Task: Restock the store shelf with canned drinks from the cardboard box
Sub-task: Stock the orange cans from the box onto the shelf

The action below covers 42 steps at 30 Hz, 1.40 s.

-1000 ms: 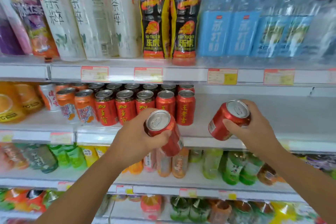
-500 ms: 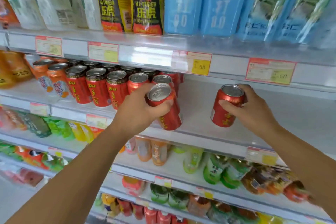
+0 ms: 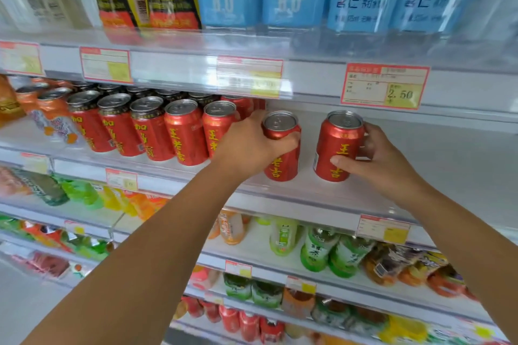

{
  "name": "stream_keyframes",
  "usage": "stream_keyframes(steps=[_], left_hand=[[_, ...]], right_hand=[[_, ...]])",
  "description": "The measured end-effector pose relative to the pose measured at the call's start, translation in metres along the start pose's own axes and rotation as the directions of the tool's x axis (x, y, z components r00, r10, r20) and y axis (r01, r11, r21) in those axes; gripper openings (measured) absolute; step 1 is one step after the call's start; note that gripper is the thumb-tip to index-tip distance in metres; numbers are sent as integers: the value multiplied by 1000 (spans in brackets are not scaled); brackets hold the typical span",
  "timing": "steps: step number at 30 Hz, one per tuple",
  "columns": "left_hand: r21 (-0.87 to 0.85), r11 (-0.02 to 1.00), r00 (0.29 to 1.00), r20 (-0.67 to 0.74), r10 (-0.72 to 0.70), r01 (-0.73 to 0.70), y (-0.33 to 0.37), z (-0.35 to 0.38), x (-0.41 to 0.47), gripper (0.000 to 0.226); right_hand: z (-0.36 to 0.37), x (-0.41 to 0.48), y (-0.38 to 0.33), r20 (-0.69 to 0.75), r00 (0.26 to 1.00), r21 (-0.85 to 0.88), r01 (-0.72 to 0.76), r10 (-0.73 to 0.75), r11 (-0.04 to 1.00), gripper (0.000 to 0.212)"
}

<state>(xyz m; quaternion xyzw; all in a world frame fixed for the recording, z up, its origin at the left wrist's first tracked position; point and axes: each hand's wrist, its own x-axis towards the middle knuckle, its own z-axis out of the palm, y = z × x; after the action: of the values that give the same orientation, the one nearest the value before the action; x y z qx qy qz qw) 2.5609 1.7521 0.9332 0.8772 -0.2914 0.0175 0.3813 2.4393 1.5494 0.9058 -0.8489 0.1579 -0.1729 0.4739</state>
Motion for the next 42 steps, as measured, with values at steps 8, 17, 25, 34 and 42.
stream_keyframes(steps=[8,17,25,34,42], left_hand=[[-104,995,993,113,18,-7,-8,17,-7,85],[-136,989,992,-120,37,-53,-44,30,-25,79],[-34,998,960,-274,48,-59,-69,22,-38,67],[98,988,930,-337,146,-120,-71,28,-37,80],[66,990,934,-328,142,-127,-75,29,-35,76]], right_hand=[[3,-2,7,15,1000,17,5,-5,1000,74],[24,36,-4,23,998,-98,60,-58,993,82],[55,97,-4,37,993,-109,117,-113,987,83],[76,152,1,-12,986,-139,161,-164,977,83],[87,177,-1,-32,988,-85,147,-150,986,79]])
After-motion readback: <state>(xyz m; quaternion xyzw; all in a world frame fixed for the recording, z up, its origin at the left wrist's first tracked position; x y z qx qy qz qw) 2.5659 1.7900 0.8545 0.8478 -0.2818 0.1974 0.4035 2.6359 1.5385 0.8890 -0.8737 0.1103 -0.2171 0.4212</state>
